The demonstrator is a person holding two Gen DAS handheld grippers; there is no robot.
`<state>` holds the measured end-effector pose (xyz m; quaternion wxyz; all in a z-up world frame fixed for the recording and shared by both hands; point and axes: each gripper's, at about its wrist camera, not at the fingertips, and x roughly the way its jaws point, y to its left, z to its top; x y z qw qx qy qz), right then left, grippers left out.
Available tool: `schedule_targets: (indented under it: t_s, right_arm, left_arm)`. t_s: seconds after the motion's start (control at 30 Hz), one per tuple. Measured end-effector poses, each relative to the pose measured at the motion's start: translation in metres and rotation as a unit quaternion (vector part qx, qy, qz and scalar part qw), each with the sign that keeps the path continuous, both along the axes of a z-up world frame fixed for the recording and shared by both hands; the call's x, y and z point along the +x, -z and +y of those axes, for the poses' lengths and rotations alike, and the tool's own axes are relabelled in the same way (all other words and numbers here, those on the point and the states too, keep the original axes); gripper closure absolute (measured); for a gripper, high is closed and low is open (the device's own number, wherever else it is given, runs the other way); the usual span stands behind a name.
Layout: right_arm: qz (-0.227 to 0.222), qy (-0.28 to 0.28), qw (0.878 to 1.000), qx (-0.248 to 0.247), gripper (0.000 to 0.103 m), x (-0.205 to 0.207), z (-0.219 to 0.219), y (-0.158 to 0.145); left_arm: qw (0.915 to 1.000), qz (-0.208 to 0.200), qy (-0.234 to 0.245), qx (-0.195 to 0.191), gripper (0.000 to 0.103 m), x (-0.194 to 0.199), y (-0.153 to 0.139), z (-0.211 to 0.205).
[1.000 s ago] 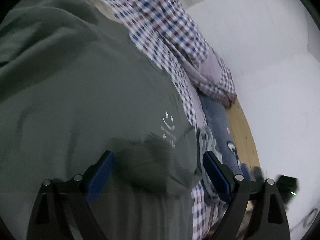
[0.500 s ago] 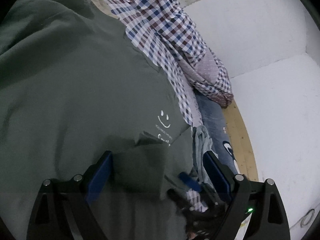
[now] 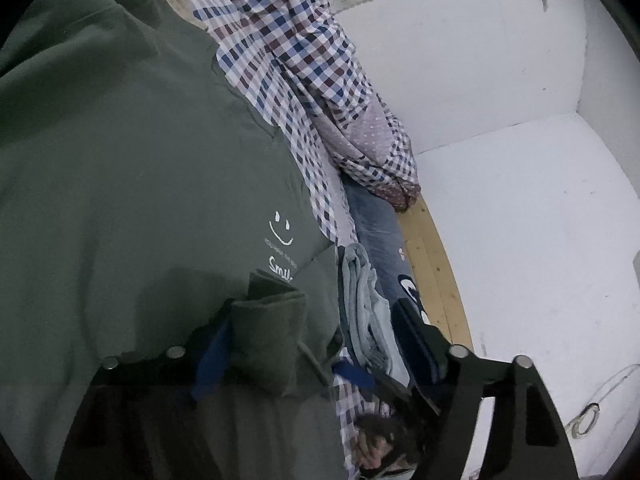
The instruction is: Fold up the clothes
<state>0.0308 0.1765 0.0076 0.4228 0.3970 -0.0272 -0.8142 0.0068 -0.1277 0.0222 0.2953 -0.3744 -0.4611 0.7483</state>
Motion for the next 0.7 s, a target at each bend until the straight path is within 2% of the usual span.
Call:
schedule_targets:
  t_s: [0.07,0.17,0.3,0.47,0.6,0.7]
  right_arm:
    - [0.006,0.032,0.999,-0.005,0.034,-0.008,0.001,0.001]
    - [-0.008,0.068,0.998,0.002,0.034,-0.021,-0.002,0.010]
    - [-0.032,0.072,0.997,0.012,0.034,-0.032,-0.015,0.020]
    - [-0.025,0.020,0.999,0.024,0.034,-0.025,-0.042,0.019]
    - [-0.008,-0.062,0.998,0.007,0.034,-0.005,-0.058,0.006]
    - [0.004,-0.126,0.992,-0.001,0.034,0.019,-0.065,-0.008]
  left_arm:
    - [1.0000,-0.002,0.000,-0.006,0.027,0.000,0.001,0.002]
    - [0.9998,-0.013,-0.002,-0.017,0.027,-0.001,0.004,0.001]
    - [0.9993,-0.030,-0.007,-0.021,0.027,-0.002,0.009,-0.004]
    - [0.9990,-0.037,-0.015,-0.018,0.027,0.000,0.009,-0.014]
    - [0.9986,-0.042,-0.018,-0.025,0.027,0.002,0.008,-0.019]
    - [0.9983,-0.047,-0.014,-0.032,0.027,0.006,0.005,-0.021]
